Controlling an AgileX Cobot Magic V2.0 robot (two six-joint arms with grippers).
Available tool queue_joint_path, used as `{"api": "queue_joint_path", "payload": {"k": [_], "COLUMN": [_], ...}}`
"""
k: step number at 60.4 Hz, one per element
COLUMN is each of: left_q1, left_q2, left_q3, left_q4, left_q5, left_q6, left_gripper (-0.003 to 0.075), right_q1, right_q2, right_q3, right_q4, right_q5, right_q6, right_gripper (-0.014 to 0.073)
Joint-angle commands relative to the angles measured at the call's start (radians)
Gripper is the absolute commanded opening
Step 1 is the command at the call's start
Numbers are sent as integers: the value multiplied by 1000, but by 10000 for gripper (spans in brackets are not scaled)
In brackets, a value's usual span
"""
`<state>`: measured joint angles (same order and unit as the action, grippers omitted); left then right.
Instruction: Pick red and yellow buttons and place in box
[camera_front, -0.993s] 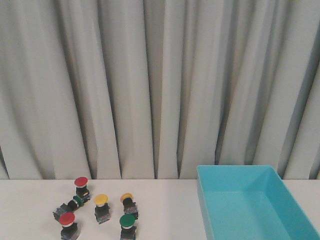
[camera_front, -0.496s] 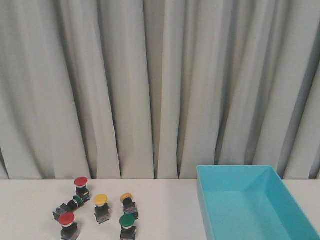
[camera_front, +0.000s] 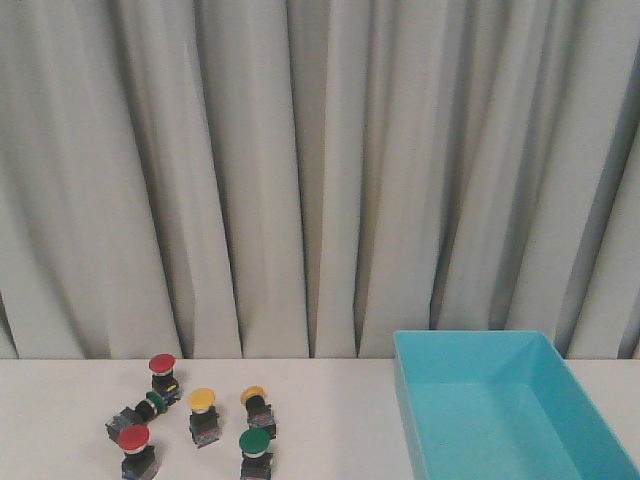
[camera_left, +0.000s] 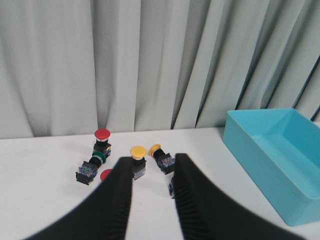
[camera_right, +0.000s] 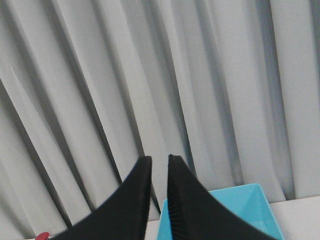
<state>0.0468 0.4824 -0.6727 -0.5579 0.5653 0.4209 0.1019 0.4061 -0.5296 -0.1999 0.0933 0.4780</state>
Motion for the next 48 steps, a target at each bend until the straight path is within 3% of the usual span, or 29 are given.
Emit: {"api": "queue_joint_path", "payload": {"k": [1, 8, 14, 25, 30, 42, 48], "left_q1": [-1, -1, -1, -1, -1, -1, -1], "left_q2": [70, 100, 104, 116, 160, 429, 597], "left_q3": [-58, -57, -57, -57, -71, -227, -340], "left_q4": [-35, -100, -116, -107, -103, -103, -94], "left_q5": [-54, -106, -124, -106, -100, -33, -35], "left_q6": [4, 2, 10, 179, 180, 178, 178], "left_gripper": [369, 505, 565, 570, 570, 570, 561], "right_q1": [-1, -1, -1, -1, -1, -1, -1], "right_q2": [13, 13, 13, 16, 43, 175, 253], "right_q3": [-34, -34, -34, -34, -60, -208, -250], "right_q4": [-16, -14, -9, -15, -16, -5, 82], "right_q5": [-66, -66, -64, -66, -42, 130, 255], "right_q6": [-21, -37, -34, -45, -53, -171, -272], "right_gripper": [183, 302, 381, 403, 403, 403, 403]}}
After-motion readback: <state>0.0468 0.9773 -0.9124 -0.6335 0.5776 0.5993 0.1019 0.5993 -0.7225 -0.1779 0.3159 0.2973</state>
